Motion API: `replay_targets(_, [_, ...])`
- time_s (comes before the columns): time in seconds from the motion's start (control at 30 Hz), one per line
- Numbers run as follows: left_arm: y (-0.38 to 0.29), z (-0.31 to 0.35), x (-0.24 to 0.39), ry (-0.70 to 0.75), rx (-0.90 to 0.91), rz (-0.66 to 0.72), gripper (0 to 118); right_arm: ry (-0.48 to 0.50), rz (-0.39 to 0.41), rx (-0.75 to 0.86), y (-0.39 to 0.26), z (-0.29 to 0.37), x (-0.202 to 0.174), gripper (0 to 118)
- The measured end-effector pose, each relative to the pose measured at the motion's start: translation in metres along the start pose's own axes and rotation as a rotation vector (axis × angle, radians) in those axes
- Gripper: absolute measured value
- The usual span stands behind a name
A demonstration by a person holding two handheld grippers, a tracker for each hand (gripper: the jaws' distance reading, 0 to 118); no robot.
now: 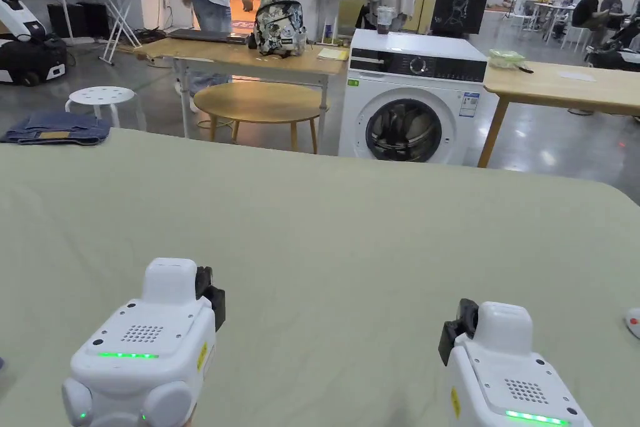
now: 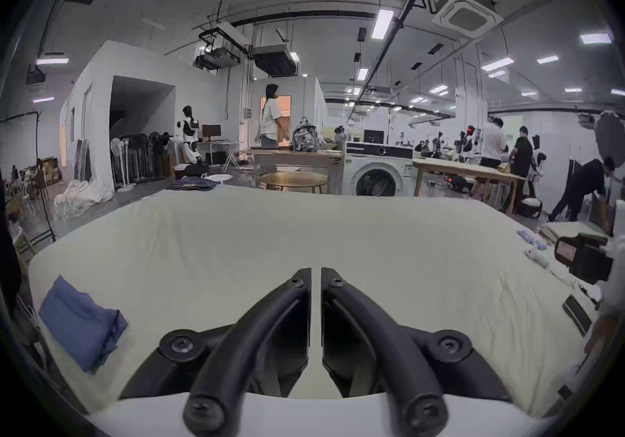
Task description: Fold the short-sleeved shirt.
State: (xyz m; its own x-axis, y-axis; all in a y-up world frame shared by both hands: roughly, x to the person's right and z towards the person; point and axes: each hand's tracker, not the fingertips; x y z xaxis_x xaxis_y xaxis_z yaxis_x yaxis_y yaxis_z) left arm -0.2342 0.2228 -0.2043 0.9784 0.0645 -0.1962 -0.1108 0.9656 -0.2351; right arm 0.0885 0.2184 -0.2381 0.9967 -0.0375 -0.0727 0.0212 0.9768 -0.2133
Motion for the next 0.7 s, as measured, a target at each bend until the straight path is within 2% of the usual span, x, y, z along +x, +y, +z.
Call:
replay_targets(0.13, [0.001, 0.008, 0.008, 0.035, 0.095, -0.026, 1, 0.008, 0.005, 0.02, 0.002, 0.001, 0.002, 0])
replay_targets(0.5, [0.003, 0.014, -0.003, 0.063, 0.115, -0.027, 1, -0.004, -0.002, 0.062, 0.001, 0.006, 0.009, 0])
replay_targets(0.7, [0.004, 0.015, -0.002, 0.063, 0.113, -0.052, 1, 0.006, 0.026, 0.07, 0.001, 0.006, 0.002, 0])
